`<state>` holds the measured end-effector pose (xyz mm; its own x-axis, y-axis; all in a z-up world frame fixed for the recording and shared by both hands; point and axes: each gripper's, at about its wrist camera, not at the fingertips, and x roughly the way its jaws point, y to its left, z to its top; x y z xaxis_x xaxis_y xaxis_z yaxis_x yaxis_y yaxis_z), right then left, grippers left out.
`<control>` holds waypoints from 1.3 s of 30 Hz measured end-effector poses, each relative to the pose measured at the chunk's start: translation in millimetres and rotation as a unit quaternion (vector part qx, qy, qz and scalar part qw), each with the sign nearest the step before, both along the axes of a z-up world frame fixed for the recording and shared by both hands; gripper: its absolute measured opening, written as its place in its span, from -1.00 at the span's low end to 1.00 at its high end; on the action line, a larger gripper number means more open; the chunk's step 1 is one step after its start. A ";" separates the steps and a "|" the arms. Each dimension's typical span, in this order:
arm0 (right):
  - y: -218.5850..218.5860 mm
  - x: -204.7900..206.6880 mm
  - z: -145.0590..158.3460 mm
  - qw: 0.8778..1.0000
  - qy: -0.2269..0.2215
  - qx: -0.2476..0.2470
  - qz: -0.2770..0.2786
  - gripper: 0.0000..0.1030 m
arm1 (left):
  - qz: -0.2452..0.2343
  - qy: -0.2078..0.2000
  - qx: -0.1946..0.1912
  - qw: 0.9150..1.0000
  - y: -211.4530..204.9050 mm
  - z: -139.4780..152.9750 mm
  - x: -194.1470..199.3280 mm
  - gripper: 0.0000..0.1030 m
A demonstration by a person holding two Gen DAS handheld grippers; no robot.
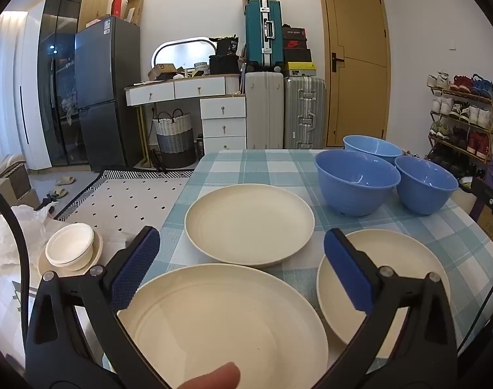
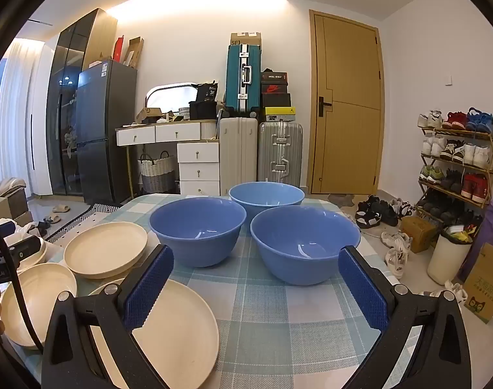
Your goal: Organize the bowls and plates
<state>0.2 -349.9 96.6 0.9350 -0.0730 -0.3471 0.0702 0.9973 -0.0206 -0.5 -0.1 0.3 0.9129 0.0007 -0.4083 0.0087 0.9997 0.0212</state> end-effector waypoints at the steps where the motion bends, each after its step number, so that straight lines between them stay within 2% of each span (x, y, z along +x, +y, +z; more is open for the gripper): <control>1: 0.0 0.0 0.0 1.000 0.000 0.000 0.000 1.00 | 0.000 -0.002 0.001 1.000 0.0 0.3 -0.5 0.96; 24: -0.3 0.1 0.3 1.000 -0.001 -0.003 0.000 1.00 | -0.003 0.001 -0.001 1.000 -2.6 5.5 -1.0 0.96; 39: 0.1 0.6 0.7 1.000 -0.001 -0.004 -0.001 1.00 | -0.007 0.002 -0.005 1.000 -5.5 -0.8 -0.1 0.96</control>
